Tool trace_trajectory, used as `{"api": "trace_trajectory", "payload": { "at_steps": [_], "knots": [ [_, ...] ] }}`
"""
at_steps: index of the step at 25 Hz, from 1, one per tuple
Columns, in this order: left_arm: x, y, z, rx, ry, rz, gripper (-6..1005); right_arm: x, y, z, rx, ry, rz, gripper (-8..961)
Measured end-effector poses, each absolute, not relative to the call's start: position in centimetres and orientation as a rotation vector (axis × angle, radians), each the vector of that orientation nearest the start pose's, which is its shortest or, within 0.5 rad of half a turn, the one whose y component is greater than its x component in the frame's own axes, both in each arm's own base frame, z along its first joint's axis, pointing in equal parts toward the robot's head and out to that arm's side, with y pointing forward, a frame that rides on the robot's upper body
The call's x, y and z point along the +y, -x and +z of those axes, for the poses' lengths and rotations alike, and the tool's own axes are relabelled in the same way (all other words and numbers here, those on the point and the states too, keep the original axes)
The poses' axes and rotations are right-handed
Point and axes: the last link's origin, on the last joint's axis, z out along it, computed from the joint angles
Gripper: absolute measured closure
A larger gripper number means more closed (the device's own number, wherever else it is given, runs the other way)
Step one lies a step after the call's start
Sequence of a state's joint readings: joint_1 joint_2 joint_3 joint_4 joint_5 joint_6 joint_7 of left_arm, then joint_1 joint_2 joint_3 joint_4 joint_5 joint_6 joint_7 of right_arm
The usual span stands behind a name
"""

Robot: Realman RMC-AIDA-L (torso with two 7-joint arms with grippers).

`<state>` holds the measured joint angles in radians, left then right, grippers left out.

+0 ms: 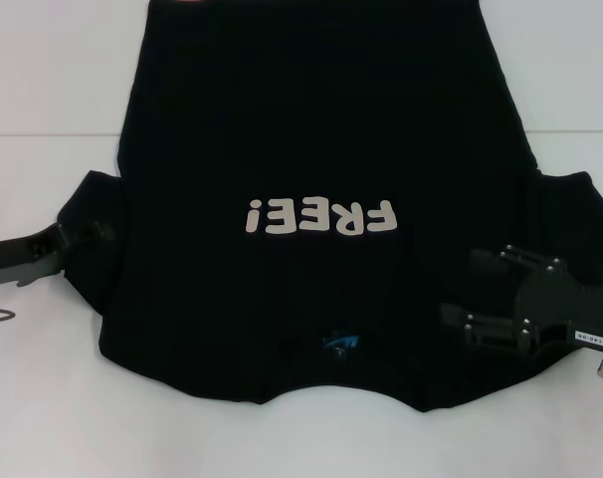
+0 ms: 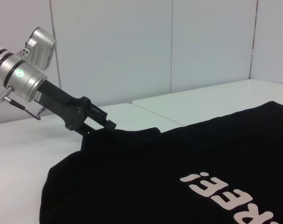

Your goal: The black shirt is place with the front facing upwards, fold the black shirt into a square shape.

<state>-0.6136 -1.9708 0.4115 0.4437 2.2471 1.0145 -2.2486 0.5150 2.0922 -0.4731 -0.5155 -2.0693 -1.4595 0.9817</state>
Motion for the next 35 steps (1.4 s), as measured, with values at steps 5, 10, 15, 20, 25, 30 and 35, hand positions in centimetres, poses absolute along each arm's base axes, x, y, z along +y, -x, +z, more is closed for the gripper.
{"api": "trace_trajectory", "payload": {
  "at_steps": [5, 10, 15, 20, 25, 30, 35],
  "knots": [
    [38.1, 35.5, 3.8, -1.809, 1.707, -0.616, 393, 32.3, -29.5, -1.1, 0.383, 2.569, 0.632, 69],
    [38.1, 35.6, 4.0, -1.809, 1.705, -0.612, 555, 32.3, -29.5, -1.1, 0.381, 2.569, 0.634, 69],
    [38.2, 35.5, 3.9, -1.802, 1.714, -0.608, 761, 32.4, -29.4, -1.1, 0.378, 2.570, 0.635, 69],
    [38.3, 35.4, 3.9, -1.798, 1.720, -0.604, 954, 32.5, -29.3, -1.1, 0.375, 2.570, 0.636, 69],
    [38.3, 35.5, 4.2, -1.793, 1.712, -0.607, 996, 32.5, -29.3, -1.1, 0.374, 2.570, 0.637, 69],
    [38.3, 36.2, 5.2, -1.777, 1.684, -0.602, 986, 32.5, -29.3, -1.1, 0.373, 2.570, 0.638, 69],
    [38.2, 36.9, 6.7, -1.752, 1.643, -0.603, 975, 32.5, -29.3, -1.1, 0.374, 2.568, 0.638, 69]
  ]
}}
